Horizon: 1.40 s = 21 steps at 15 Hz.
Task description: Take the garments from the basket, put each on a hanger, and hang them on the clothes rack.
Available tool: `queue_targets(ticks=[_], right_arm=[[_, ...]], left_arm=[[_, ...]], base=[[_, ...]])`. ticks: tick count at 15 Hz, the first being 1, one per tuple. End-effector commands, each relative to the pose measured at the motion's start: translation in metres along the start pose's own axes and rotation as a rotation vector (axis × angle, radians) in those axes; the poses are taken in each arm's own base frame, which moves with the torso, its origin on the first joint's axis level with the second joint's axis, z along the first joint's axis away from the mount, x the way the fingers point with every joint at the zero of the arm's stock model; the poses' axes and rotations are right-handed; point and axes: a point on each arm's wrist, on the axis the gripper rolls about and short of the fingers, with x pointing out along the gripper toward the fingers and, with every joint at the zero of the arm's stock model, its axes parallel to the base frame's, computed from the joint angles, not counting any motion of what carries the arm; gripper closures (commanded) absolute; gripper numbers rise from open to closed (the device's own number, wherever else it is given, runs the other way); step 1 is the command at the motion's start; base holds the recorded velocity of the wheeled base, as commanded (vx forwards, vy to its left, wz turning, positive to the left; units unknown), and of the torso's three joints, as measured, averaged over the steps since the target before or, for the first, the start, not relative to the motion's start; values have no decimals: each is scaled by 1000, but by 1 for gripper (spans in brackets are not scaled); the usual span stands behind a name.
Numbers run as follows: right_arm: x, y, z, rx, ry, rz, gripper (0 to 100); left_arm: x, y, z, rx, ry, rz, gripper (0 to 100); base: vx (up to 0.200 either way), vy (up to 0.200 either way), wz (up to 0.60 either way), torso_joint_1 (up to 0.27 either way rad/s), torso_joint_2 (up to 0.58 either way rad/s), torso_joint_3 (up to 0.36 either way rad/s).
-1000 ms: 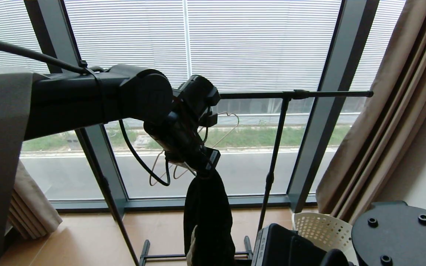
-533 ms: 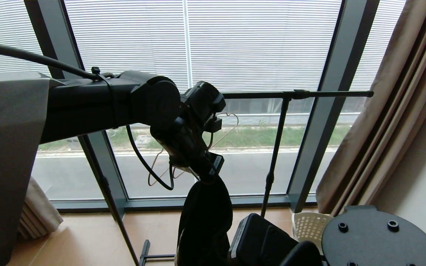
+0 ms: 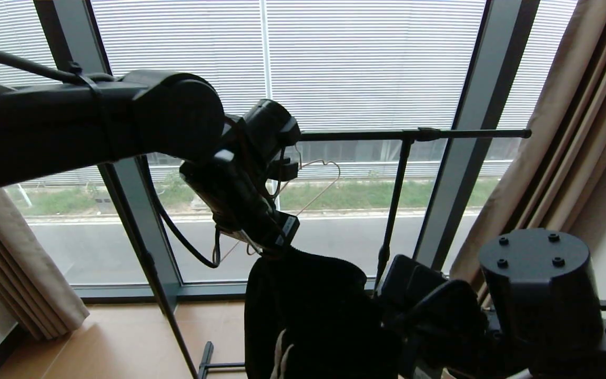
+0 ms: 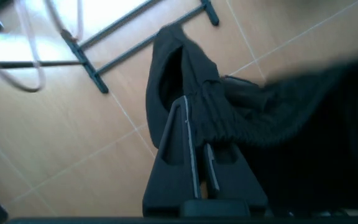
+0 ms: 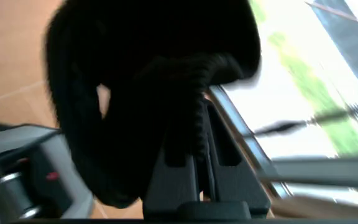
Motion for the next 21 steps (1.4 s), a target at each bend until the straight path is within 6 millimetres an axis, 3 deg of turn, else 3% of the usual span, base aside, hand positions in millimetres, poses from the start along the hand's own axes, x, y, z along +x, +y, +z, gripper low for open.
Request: queue_targets(ticks=[1,3,5,6,9,13,17,21], right_arm=[[2,-31,0,54,8,-104,100],[8,-50,1,93,14,-173,100],[13,-59,4,109,19,-217,100],[22,-74,8,152,26,-282,100],[35,-86,20,269,2,-339,100],[50,-93,29,366,-10,-409,100],[67,-95,37,444,-69,-474,100],[89,-71,59,553,-165,-411,100]], left_arm=[[-40,7,-5,19,-97,-1,100],[-65,9,-5,25,-214,-9,100],[-60,10,-12,30,-215,-8,100],[-55,11,-26,67,-203,-3,100],[-44,13,-54,107,-215,-3,100],[-43,15,-88,146,-226,-5,100],[-46,2,-114,183,-194,-40,100],[-28,-16,-125,236,-171,-104,100]], base=[[0,0,0,0,0,0],[0,0,0,0,0,0],[0,0,0,0,0,0],[0,0,0,0,0,0],[0,0,0,0,0,0],[0,0,0,0,0,0],[0,0,0,0,0,0],[0,0,0,0,0,0]])
